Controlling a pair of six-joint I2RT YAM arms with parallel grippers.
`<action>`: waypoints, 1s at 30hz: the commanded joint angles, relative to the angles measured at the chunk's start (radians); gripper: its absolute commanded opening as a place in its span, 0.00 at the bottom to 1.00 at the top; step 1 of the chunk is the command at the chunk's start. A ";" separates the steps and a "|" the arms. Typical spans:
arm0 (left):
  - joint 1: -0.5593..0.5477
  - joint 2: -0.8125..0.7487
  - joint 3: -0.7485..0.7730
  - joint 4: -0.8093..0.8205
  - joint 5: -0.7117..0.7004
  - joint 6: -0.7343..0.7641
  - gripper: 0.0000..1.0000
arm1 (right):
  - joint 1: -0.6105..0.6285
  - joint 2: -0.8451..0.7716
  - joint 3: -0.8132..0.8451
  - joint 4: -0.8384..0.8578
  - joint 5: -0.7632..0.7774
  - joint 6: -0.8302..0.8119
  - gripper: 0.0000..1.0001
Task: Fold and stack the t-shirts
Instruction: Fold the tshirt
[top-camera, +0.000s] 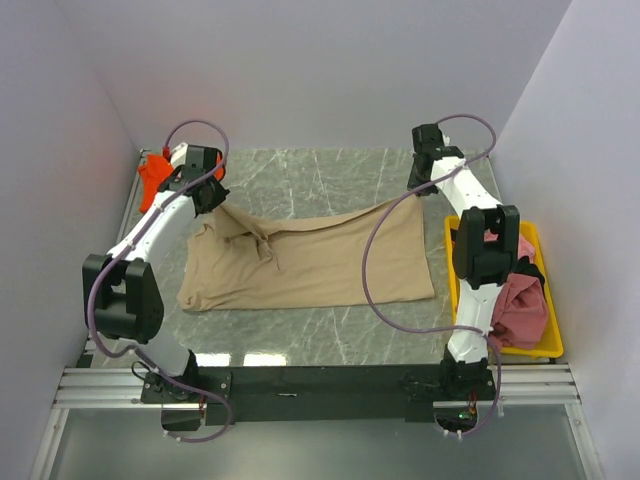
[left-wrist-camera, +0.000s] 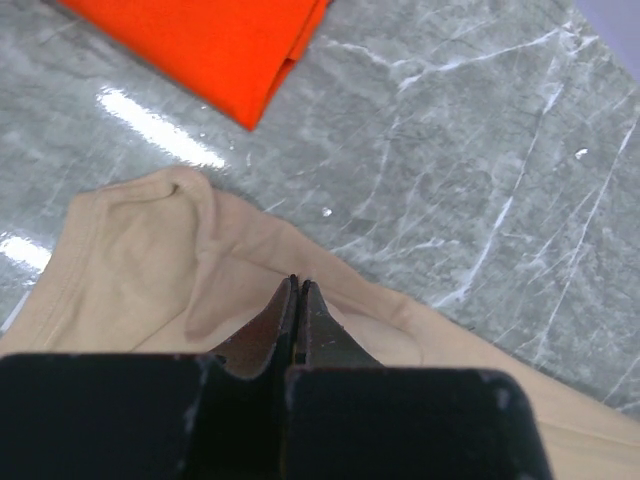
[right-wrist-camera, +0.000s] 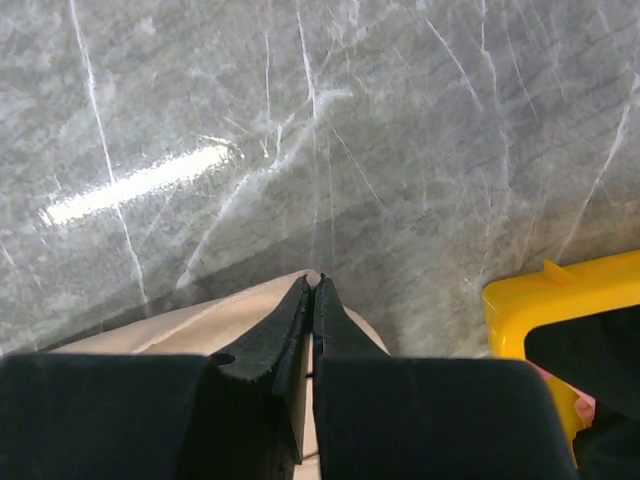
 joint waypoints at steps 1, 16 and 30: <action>0.003 -0.002 0.071 -0.051 0.033 0.018 0.00 | 0.001 -0.023 0.021 -0.005 0.030 -0.016 0.00; 0.003 -0.425 -0.317 -0.149 0.099 -0.088 0.00 | 0.001 -0.258 -0.333 0.123 -0.014 -0.030 0.00; 0.003 -0.588 -0.561 -0.242 0.040 -0.208 0.00 | 0.001 -0.378 -0.540 0.172 -0.013 -0.003 0.00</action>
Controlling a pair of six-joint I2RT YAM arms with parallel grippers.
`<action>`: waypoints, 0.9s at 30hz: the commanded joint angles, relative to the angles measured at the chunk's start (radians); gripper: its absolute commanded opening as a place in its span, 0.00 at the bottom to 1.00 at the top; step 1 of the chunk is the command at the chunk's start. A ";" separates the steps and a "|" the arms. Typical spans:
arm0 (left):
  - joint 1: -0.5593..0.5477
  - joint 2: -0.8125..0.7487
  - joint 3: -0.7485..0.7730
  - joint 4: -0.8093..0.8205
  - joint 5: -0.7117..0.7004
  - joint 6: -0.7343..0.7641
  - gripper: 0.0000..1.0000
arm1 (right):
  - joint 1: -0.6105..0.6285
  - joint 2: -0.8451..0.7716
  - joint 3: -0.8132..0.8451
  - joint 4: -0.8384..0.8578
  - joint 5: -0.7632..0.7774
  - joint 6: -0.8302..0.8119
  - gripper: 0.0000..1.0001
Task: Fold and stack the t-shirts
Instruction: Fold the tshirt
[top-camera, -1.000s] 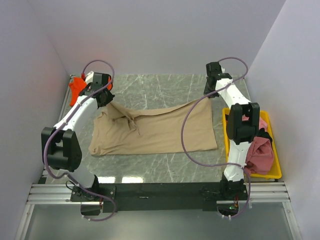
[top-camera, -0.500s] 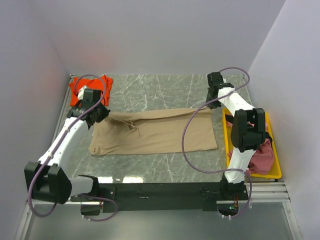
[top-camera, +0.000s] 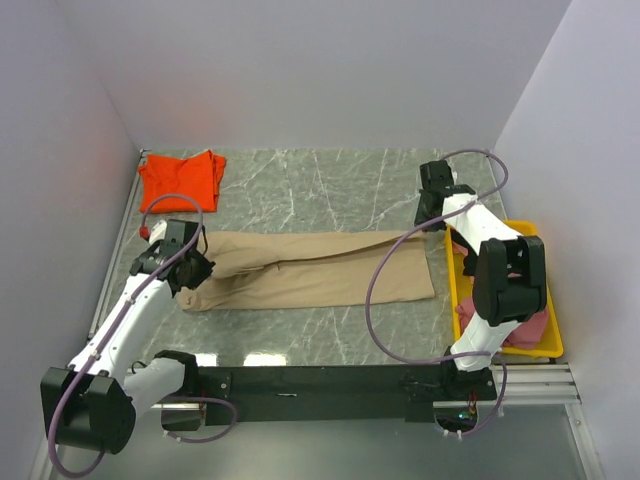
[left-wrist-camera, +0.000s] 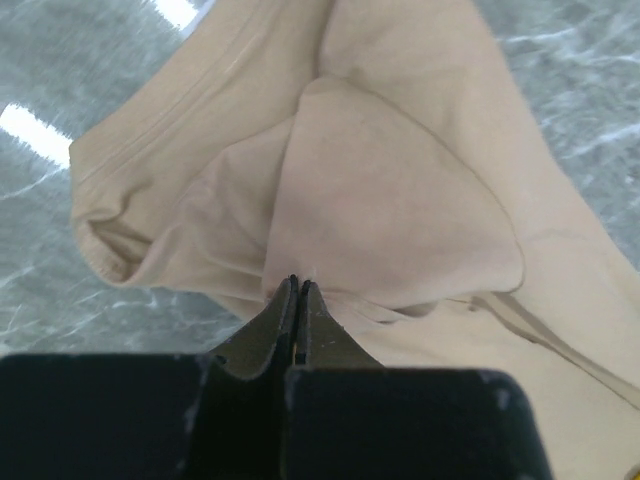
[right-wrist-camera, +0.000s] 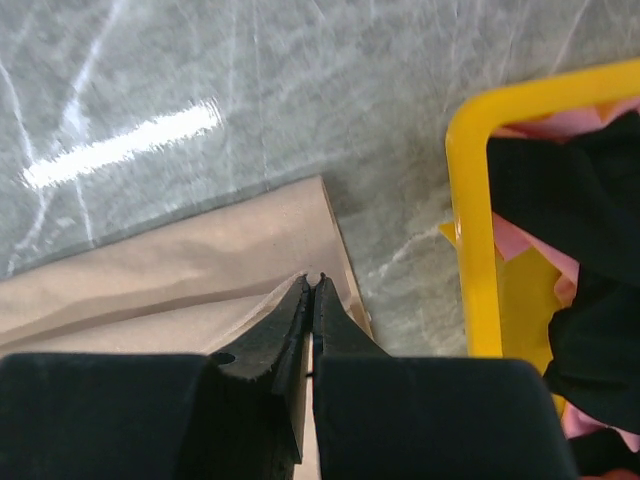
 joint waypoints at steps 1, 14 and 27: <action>0.003 -0.006 -0.044 -0.013 -0.038 -0.054 0.00 | 0.002 -0.051 -0.042 0.048 0.017 0.008 0.00; 0.003 0.074 -0.105 -0.076 -0.065 -0.124 0.26 | 0.002 -0.024 -0.144 0.063 0.059 0.082 0.23; 0.003 -0.014 0.040 -0.018 -0.015 -0.061 0.99 | 0.041 -0.159 -0.138 0.089 -0.142 0.077 0.83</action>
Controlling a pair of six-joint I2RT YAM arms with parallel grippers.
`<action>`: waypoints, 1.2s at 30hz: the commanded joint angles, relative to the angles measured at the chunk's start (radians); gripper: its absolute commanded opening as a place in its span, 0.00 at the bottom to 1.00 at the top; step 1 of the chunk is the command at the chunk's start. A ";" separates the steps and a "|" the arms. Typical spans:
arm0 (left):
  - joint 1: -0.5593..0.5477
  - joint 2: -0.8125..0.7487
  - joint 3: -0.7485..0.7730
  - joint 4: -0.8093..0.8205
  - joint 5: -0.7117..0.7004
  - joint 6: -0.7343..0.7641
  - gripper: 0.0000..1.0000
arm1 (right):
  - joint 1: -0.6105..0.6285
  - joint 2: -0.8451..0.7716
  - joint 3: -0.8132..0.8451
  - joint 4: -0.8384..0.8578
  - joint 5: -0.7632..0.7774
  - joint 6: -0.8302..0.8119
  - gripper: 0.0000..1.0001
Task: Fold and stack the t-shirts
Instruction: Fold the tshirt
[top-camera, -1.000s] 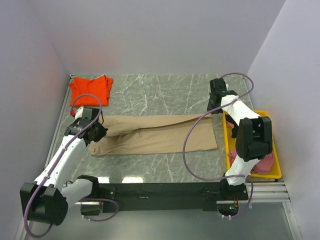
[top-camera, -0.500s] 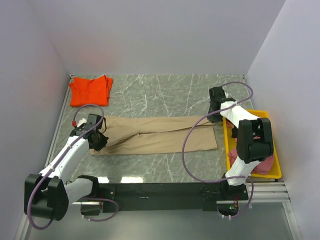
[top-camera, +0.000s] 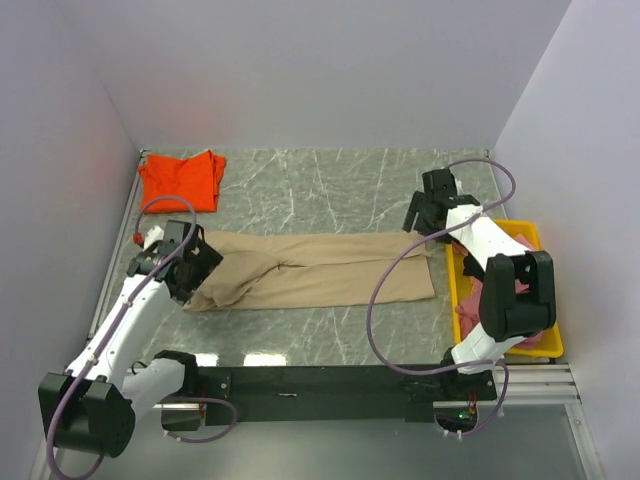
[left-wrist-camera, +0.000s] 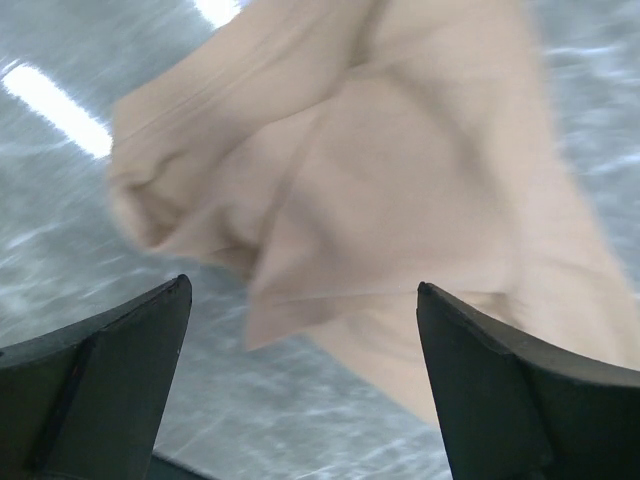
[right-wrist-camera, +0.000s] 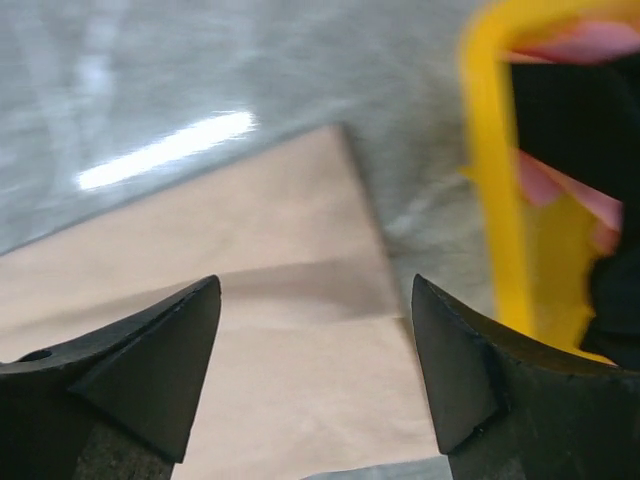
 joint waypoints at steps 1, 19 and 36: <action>0.003 0.020 0.071 0.126 0.044 0.063 0.99 | 0.049 -0.051 -0.005 0.087 -0.155 -0.015 0.84; -0.006 0.661 0.162 0.572 0.308 0.210 0.99 | 0.134 0.112 -0.154 0.120 -0.270 0.077 0.84; -0.171 1.660 1.622 0.457 0.481 0.365 0.99 | 0.735 -0.122 -0.440 0.112 -0.534 0.196 0.84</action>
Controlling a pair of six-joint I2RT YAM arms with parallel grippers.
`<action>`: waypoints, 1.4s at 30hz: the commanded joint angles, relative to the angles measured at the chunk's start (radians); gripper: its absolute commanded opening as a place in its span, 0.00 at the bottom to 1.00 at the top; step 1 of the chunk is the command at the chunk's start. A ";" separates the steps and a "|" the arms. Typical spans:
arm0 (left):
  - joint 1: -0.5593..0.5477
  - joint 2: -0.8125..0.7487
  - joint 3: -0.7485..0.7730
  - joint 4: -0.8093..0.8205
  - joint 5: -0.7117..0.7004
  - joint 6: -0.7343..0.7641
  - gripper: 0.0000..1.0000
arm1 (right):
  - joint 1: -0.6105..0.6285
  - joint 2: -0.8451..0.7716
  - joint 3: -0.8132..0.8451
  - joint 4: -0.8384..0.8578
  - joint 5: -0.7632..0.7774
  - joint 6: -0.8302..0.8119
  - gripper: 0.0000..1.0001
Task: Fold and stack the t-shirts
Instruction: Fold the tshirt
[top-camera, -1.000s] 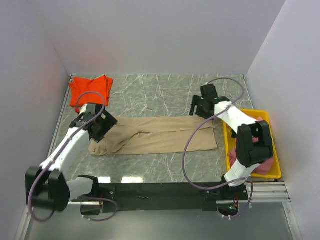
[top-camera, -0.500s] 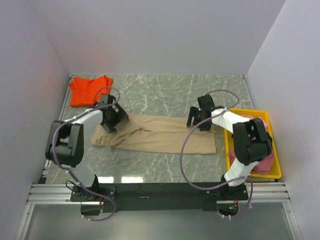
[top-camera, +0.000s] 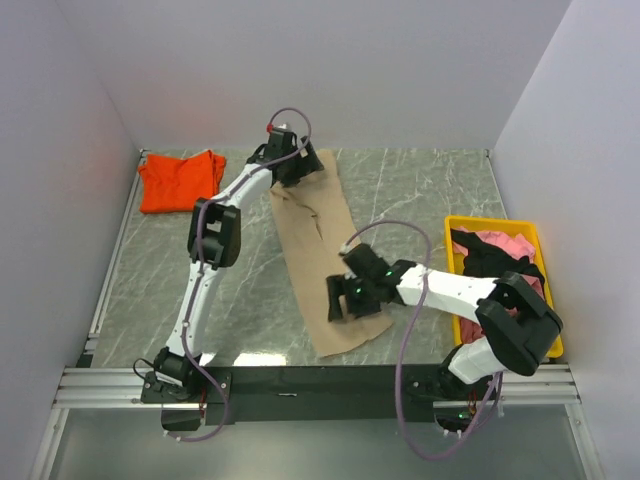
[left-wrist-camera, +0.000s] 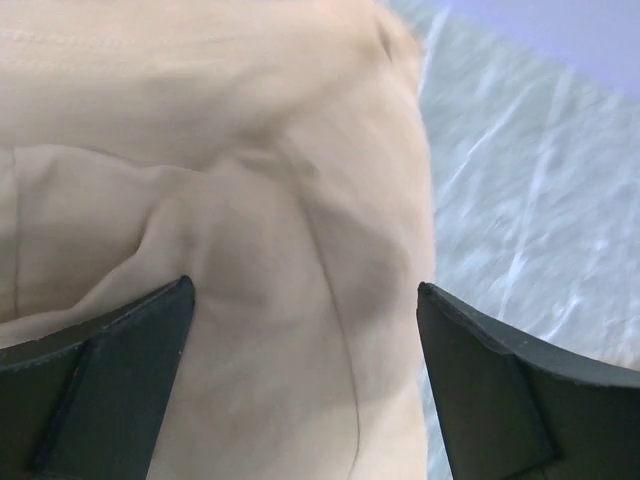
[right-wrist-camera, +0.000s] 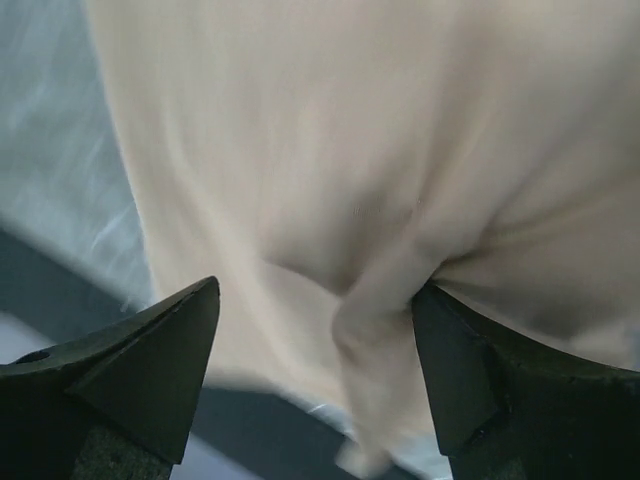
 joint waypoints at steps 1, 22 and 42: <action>0.008 0.120 0.154 0.012 0.088 0.026 0.99 | 0.168 0.047 -0.015 -0.085 -0.137 0.064 0.84; 0.007 0.062 0.232 0.288 -0.164 -0.017 0.99 | 0.313 -0.215 0.149 -0.154 0.015 0.012 0.85; -0.231 -1.290 -1.324 0.034 -0.165 -0.230 0.99 | 0.034 -0.424 -0.163 -0.258 -0.025 0.105 0.93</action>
